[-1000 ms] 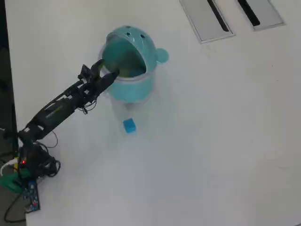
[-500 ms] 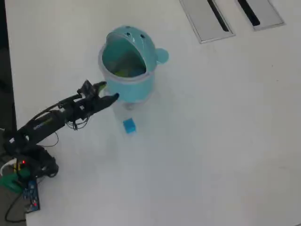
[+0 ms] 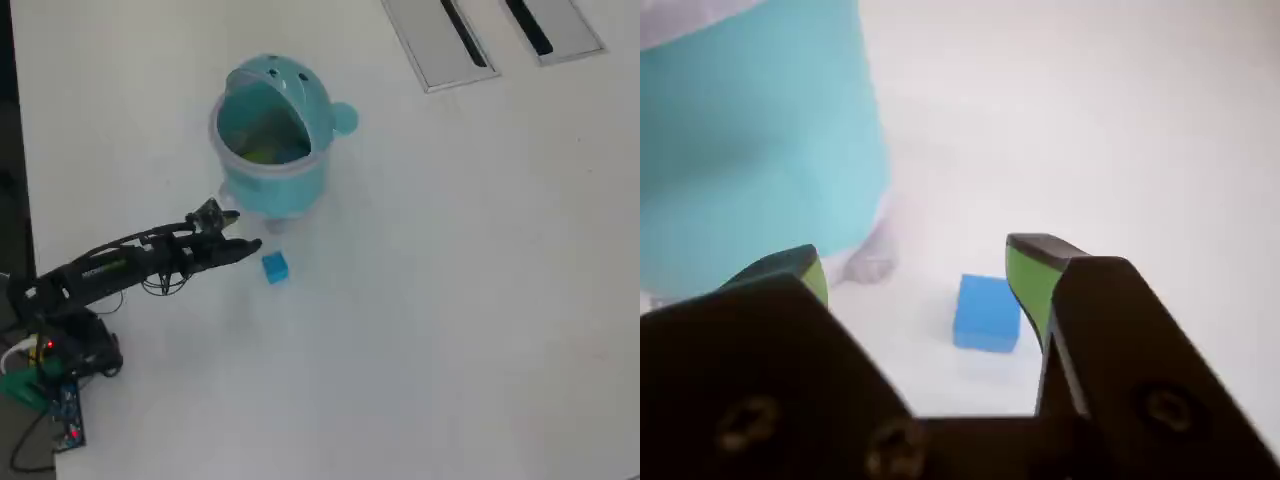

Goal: Grasp RGB lego blocks and put them in the bin one by one.

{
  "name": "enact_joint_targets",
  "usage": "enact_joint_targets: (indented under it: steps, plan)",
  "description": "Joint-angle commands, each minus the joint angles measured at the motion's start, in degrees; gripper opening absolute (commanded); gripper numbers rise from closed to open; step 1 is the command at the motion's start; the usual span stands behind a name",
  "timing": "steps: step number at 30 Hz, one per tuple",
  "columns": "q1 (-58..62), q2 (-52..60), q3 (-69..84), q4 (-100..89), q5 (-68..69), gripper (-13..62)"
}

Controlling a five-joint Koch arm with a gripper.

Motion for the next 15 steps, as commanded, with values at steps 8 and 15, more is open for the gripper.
enact_joint_targets:
  steps: [8, 15]
  plan:
    - [2.0, -7.4, -0.4, -2.3, -0.3, 34.0]
    - [3.4, -15.1, -3.6, -5.9, -0.4, 34.1]
